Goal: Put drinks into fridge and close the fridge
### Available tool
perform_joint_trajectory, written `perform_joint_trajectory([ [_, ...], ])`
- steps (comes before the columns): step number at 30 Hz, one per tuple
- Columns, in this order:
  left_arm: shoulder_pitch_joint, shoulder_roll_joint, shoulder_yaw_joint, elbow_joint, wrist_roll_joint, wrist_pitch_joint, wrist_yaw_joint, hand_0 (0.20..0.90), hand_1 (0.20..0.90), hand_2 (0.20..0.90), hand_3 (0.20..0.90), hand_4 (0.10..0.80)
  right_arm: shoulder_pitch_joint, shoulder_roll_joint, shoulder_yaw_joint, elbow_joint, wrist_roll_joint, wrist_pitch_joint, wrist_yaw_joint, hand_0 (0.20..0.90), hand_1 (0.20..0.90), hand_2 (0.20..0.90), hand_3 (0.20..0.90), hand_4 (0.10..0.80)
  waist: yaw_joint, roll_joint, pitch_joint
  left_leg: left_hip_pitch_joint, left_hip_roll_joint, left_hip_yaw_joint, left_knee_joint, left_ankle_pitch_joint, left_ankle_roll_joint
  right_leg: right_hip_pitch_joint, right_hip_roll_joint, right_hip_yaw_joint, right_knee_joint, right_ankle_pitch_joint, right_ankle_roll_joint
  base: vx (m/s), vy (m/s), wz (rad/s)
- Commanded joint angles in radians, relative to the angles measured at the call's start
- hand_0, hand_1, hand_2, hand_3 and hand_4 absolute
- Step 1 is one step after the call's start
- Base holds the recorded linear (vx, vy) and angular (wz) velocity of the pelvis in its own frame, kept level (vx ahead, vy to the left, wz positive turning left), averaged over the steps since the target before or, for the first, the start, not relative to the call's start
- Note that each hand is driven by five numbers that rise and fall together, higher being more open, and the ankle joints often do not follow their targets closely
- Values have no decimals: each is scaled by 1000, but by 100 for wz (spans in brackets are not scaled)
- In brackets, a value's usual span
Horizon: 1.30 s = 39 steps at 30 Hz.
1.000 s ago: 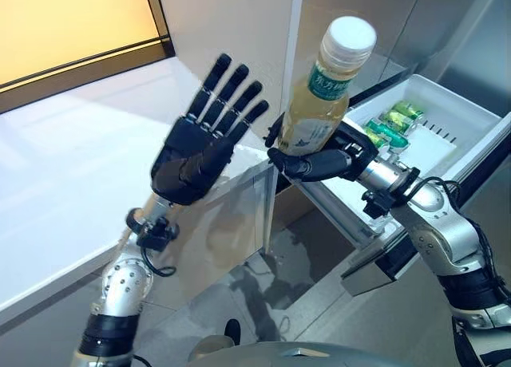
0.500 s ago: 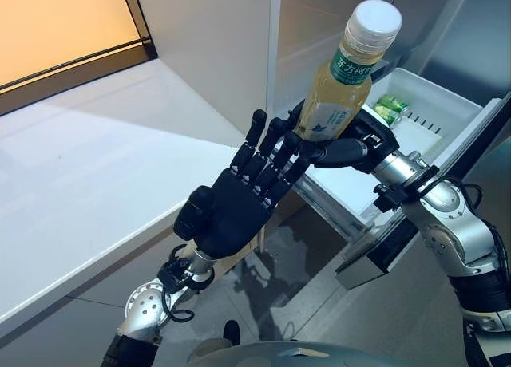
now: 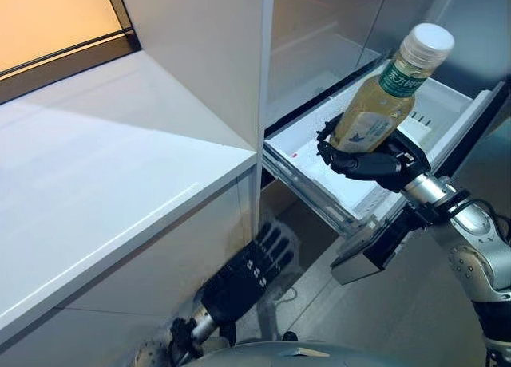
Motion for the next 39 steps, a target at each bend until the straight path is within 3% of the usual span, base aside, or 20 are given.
perform_joint_trajectory([
  [1,-23,-8,8,-3,81,-180,32,900,900,900,900,800,-110,-8,-180,-53,112,-212,-6,300,300,300,200,100,9,-12,-94,31,-31,27,2,-114,43,-87,21,47,18,102,38,-4,16,-7],
  [4,-39,9,15,40,97,-252,101,900,900,900,900,800,-109,-23,-186,-27,36,-233,-33,300,300,300,200,100,5,-14,-93,30,-31,32,2,-115,44,-88,21,48,16,103,40,3,10,-7],
  [9,-65,62,-28,106,274,-404,264,900,900,900,900,800,-156,-95,-162,49,-35,-221,-55,300,300,300,200,100,6,-21,-92,29,-28,43,2,-109,42,-91,25,47,15,106,40,26,3,-9],
  [10,-74,75,-38,141,363,-463,312,900,900,900,900,800,-178,-109,-146,76,-72,-217,-59,300,300,300,200,100,9,-24,-93,28,-26,46,2,-108,40,-91,26,45,14,106,40,39,1,-2],
  [11,-82,78,-40,162,378,-475,334,900,900,900,900,800,-196,-120,-135,94,-74,-212,-61,300,300,300,200,100,10,-25,-93,28,-27,47,2,-107,40,-90,27,44,13,107,40,66,1,-3],
  [12,-99,82,-39,234,446,-560,398,900,900,900,900,800,-243,-141,-103,139,-107,-198,-73,300,300,300,200,100,16,-29,-95,26,-27,47,2,-106,39,-91,29,40,12,105,39,64,0,-3],
  [14,-106,81,-37,268,466,-597,434,900,900,900,900,800,-266,-153,-92,166,-109,-195,-63,300,300,300,200,100,18,-31,-94,26,-27,47,2,-106,39,-90,29,38,12,104,39,58,-6,-3],
  [17,-133,77,-2,447,679,-762,586,900,900,900,900,800,-344,-177,-47,261,-163,-182,-67,300,300,300,200,100,39,-49,-93,22,-28,45,3,-102,37,-90,31,29,13,101,38,69,-26,-2],
  [19,-138,75,5,501,713,-799,620,900,900,900,900,800,-368,-190,-32,296,-173,-169,-65,300,300,300,200,100,47,-57,-90,21,-27,44,4,-102,37,-89,32,26,13,100,37,65,-25,2],
  [23,-136,85,33,609,762,-839,672,900,900,900,900,800,-424,-209,13,402,-234,-171,-48,300,300,300,200,100,64,-70,-87,23,-26,43,4,-103,34,-85,33,19,13,97,36,89,-21,1],
  [39,-103,177,86,650,781,-784,684,900,900,900,900,800,-766,-321,329,752,-354,-77,62,300,300,300,200,100,159,-120,-33,-10,-18,6,9,-97,32,-97,42,-4,8,99,31,70,-27,3],
])
